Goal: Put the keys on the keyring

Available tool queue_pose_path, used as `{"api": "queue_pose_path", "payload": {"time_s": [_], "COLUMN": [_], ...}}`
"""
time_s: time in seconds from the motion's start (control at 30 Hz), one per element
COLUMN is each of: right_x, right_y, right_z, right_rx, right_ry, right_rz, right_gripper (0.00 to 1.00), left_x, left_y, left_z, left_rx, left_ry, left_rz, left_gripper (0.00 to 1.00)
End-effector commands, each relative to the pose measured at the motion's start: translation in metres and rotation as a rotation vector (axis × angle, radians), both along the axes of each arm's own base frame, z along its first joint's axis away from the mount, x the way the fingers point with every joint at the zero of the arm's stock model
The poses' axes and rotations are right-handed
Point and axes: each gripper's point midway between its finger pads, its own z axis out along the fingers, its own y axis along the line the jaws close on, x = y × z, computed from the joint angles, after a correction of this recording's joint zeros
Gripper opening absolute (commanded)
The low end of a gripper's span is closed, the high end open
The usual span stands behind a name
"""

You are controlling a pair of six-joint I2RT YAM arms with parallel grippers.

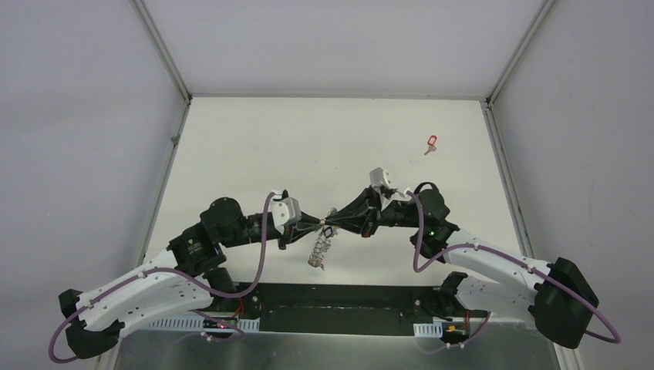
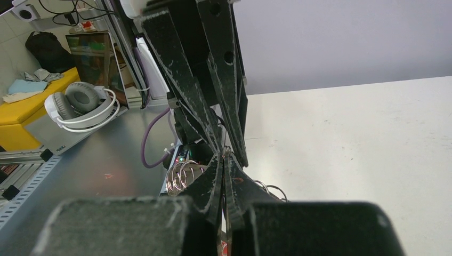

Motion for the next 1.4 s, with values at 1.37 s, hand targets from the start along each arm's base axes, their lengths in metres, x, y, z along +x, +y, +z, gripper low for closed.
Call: {"api": "queue_pose_path", "payload": {"time_s": [1.37], "right_x": [-0.004], "right_y": [-0.006], "right_z": [0.047], "right_rx": [0.125], "right_ry": [-0.088], "right_rz": [-0.005], "right_gripper": [0.00], "left_x": [-0.002], "left_y": [-0.009], "left_z": [-0.045], "left_rx": [0.244], "left_ry": [0.113], "left_rz": [-0.054], "left_gripper": [0.12]}}
